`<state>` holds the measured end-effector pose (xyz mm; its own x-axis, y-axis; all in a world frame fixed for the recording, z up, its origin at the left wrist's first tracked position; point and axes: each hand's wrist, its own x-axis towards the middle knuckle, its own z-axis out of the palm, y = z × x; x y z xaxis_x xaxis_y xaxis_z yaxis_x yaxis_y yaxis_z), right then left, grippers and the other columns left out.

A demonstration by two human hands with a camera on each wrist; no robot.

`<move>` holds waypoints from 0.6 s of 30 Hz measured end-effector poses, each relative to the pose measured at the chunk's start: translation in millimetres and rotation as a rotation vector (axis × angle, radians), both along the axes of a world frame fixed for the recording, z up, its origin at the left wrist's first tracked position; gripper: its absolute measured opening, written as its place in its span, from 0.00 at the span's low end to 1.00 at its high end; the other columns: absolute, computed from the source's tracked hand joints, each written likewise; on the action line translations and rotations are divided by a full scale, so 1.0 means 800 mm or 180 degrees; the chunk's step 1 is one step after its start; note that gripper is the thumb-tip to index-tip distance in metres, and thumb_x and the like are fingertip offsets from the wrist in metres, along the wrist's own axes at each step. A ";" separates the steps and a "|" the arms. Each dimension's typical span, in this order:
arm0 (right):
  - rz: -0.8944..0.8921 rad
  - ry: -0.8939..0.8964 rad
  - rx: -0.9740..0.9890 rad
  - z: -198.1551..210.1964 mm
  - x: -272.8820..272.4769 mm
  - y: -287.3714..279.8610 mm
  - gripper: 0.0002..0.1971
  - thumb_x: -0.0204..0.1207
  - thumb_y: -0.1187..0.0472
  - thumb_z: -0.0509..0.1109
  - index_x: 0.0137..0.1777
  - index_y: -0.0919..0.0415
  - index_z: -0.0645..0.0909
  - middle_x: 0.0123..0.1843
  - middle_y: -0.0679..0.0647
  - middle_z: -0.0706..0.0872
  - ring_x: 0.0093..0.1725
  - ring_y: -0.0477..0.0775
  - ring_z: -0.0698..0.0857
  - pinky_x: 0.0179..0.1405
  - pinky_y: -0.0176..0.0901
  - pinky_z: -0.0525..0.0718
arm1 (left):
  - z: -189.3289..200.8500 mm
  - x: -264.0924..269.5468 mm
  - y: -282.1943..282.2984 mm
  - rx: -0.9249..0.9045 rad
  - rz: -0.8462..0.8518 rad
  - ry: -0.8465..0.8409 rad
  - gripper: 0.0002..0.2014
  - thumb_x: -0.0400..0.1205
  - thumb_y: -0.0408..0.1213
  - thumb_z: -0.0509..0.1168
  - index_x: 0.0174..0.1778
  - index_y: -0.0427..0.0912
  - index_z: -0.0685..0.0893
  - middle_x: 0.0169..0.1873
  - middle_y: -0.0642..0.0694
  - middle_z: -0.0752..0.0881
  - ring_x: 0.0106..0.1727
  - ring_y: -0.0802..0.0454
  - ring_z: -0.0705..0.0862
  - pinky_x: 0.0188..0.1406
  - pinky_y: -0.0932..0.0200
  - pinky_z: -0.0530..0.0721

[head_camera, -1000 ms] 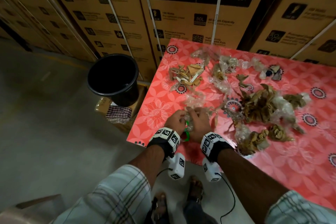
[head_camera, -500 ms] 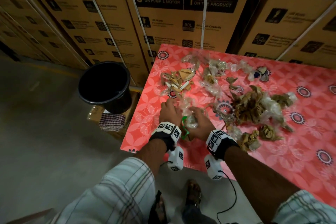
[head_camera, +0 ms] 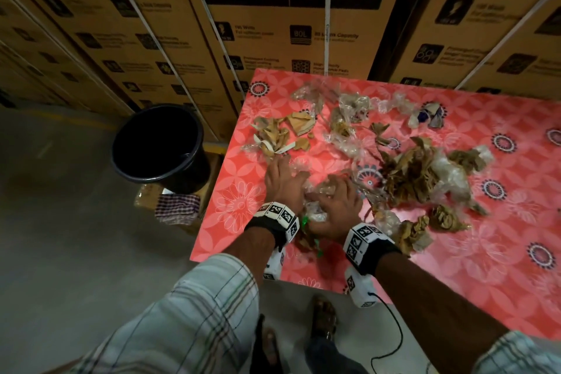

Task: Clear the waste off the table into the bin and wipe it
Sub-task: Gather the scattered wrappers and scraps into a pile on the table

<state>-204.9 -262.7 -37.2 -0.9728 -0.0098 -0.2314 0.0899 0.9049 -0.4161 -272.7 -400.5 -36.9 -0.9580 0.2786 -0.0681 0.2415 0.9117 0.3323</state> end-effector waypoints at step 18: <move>0.0353 -0.0175 0.0260 -0.012 -0.034 -0.020 0.52 0.62 0.47 0.73 0.82 0.51 0.46 0.76 0.56 0.64 0.71 0.65 0.65 0.64 0.64 0.76 | 0.003 0.000 -0.015 0.1204 0.0026 -0.1095 0.34 0.83 0.22 0.55 0.84 0.52 0.56 0.60 0.31 0.84 0.52 0.34 0.87 0.48 0.42 0.87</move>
<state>-231.8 -279.0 -46.8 -0.9526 -0.0955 -0.2889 0.0081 0.9412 -0.3379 -272.9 -412.3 -34.6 -0.9001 0.3375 -0.2756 0.0536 0.7136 0.6985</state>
